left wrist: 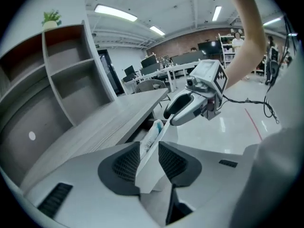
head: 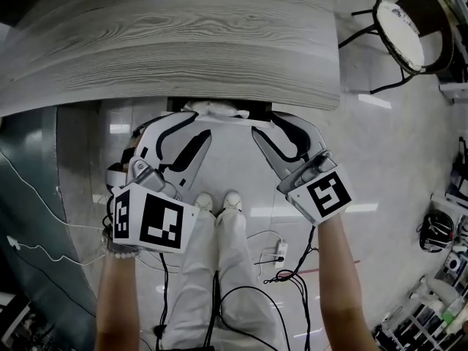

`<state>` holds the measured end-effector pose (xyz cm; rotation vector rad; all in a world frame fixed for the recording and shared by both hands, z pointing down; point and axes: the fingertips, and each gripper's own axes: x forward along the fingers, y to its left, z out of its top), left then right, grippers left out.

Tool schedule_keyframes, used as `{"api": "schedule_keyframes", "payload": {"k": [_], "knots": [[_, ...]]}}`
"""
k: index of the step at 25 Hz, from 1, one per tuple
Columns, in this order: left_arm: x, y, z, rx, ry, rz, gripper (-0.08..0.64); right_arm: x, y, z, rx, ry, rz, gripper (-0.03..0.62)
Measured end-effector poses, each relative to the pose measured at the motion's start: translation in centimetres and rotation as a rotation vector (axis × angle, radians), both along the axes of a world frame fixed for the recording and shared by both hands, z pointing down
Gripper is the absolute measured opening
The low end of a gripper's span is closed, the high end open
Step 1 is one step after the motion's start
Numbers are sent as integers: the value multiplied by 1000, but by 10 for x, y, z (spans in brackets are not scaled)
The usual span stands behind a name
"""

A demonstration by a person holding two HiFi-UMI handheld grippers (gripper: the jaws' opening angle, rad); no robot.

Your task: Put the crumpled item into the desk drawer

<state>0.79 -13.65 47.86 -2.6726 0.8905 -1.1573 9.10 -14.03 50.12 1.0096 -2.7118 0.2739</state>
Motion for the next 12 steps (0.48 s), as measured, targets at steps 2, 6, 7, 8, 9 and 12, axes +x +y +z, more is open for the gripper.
{"api": "schedule_keyframes", "payload": {"k": [2,6,7,8,9,12], "knots": [[-3,2,-11,-2,78,-33,81,1,1,-8,16,-3,33,135],[-10,7,-41,25,181,-59,21,3,6,-33,53,2,109,9],[-12,10,-47,24,198,-67,16,3,9,-40,61,8,118,9],[-14,13,-54,22,213,-75,13,3,12,-47,67,17,126,9],[-16,15,-62,21,227,-82,11,3,15,-55,72,26,136,9],[-22,26,-89,22,263,-93,8,2,20,-86,93,22,187,9]]}}
